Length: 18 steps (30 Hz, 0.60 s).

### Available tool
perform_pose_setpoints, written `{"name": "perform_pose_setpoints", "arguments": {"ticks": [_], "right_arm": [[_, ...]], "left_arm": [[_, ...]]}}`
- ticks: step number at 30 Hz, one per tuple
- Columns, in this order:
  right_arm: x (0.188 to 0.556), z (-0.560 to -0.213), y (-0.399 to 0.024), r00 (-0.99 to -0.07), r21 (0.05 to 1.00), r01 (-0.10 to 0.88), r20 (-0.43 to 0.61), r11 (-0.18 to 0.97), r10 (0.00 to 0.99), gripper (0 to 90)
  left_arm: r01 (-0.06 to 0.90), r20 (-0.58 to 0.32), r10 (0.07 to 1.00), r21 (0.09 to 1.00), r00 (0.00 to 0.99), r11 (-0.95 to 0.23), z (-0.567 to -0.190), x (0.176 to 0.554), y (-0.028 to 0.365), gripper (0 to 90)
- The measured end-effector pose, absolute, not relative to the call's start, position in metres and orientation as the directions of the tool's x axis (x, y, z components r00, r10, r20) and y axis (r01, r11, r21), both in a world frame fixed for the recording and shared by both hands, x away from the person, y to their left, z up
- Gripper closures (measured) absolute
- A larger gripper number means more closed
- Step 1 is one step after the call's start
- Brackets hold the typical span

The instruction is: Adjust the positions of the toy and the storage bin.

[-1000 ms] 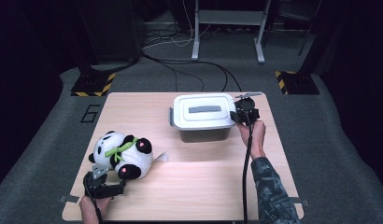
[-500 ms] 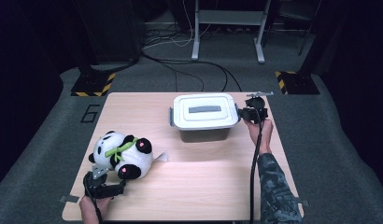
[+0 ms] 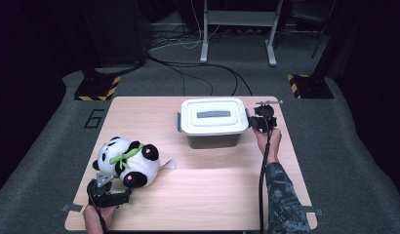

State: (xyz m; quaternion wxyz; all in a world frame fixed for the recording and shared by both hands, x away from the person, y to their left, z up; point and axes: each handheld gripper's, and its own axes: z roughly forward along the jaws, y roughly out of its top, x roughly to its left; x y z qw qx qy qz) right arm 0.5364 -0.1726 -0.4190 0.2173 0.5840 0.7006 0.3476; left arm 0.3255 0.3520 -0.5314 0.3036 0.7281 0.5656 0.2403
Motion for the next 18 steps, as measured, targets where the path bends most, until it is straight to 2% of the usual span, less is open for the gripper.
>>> {"name": "perform_pose_setpoints", "arguments": {"ticks": [6,18], "right_arm": [[0.527,-0.417,-0.177,-0.186,0.73,0.682,0.116,0.043,0.976,81.3],[0.483,-0.418,-0.194,-0.159,0.724,0.69,0.153,0.0,0.975,80.5]], "left_arm": [[0.678,0.001,0.97,0.715,0.243,-0.171,-0.532,0.325,0.352,0.2],[0.679,0.0,0.97,0.714,0.243,-0.17,-0.532,0.325,0.352,0.2]]}}
